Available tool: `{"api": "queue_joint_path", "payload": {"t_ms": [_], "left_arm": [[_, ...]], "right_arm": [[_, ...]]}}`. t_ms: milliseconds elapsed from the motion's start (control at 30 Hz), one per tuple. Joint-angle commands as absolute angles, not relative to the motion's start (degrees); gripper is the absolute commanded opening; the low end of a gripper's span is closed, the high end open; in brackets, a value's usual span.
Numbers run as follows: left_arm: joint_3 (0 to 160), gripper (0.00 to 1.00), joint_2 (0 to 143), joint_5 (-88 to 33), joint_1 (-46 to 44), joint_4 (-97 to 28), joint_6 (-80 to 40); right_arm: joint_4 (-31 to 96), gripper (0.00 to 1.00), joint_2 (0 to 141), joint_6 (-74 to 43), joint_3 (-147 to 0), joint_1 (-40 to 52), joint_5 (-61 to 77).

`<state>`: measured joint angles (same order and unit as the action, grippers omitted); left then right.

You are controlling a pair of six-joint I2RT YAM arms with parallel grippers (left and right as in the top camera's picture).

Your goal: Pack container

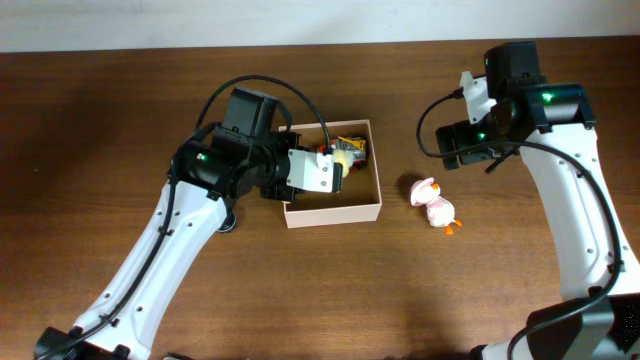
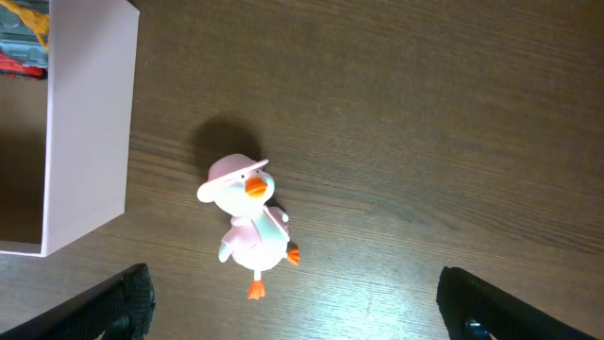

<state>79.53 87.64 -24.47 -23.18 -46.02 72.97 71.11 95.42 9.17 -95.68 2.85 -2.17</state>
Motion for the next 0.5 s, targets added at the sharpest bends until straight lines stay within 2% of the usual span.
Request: {"api": "queue_joint_path", "payload": {"t_ms": [0,233,467], "left_arm": [[80.7,0.02,87.0,-25.7,-23.1,-46.1,71.5],[80.7,0.02,87.0,-25.6,-23.1,-46.1,71.5],[80.7,0.02,87.0,-20.4,-23.1,-46.1,71.5]], "right_arm": [[71.1,0.99,95.2,8.7,-96.2,2.5,-2.9],[71.1,0.99,95.2,8.7,-96.2,2.5,-2.9],[71.1,0.99,95.2,8.7,-96.2,2.5,-2.9]]}}
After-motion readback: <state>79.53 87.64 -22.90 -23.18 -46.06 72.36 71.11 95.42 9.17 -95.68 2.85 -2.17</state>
